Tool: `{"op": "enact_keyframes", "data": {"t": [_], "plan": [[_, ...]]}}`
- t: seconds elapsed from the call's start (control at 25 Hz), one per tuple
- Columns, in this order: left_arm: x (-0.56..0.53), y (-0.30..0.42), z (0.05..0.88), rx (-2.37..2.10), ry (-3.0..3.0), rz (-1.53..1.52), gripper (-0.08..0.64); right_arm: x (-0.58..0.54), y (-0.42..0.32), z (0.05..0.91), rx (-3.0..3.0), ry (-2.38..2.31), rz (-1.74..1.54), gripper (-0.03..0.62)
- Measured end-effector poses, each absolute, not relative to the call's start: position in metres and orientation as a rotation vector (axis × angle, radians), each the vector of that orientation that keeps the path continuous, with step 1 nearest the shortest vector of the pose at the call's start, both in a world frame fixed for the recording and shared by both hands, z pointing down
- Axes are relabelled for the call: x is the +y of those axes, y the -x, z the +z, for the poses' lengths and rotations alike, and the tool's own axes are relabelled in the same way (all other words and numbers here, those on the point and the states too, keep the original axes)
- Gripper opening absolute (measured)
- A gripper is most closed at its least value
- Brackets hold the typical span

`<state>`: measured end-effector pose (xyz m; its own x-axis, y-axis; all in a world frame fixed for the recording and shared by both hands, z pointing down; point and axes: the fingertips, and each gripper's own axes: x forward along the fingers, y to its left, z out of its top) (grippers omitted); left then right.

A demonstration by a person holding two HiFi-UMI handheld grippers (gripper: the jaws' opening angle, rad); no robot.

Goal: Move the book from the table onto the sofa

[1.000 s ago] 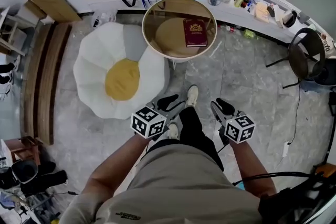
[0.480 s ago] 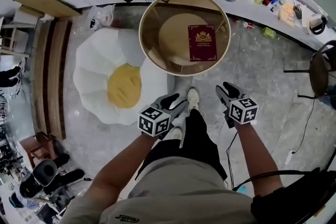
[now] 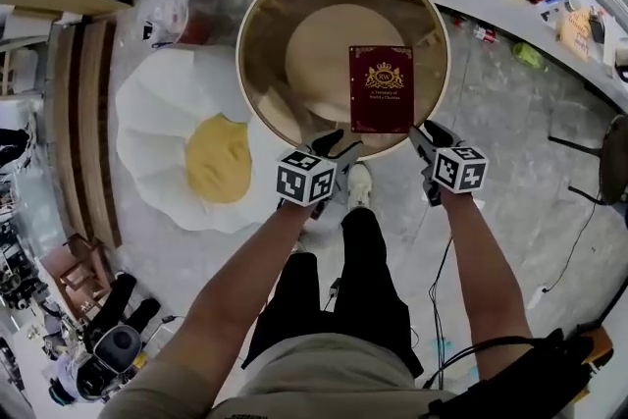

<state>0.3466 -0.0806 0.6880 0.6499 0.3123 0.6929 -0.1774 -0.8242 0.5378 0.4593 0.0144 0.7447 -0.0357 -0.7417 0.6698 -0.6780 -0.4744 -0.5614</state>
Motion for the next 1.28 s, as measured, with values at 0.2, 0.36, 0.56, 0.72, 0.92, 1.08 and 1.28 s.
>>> {"op": "enact_keyframes", "data": {"t": [0.2,0.36,0.56,0.72,0.92,1.08,1.28], "plan": [[-0.105,-0.373,0.759,0.065,-2.23,1.158,0.204,-0.008,-0.478,0.795,1.564,2.111,-1.589,0.196],[-0.118,-0.386,0.805,0.043,-2.165,1.169,0.212,-0.019,-0.479,0.816,1.534,2.047,-1.599,0.196],[-0.115,-0.394,0.82,0.072,-2.088,1.048,0.216,-0.023,-0.473,0.82,1.507,1.989,-1.574,0.163],[-0.115,-0.391,0.817,0.035,-2.08,1.02,0.215,-0.023,-0.472,0.817,1.489,2.025,-1.568,0.146],[-0.116,-0.392,0.803,0.028,-2.143,0.988,0.215,-0.024,-0.472,0.805,1.545,2.013,-1.557,0.141],[-0.126,-0.365,0.786,-0.016,-2.167,0.939,0.215,-0.038,-0.449,0.789,1.614,1.995,-1.533,0.138],[-0.142,-0.288,0.724,-0.129,-2.171,0.838,0.214,-0.063,-0.383,0.724,1.755,1.959,-1.517,0.137]]}}
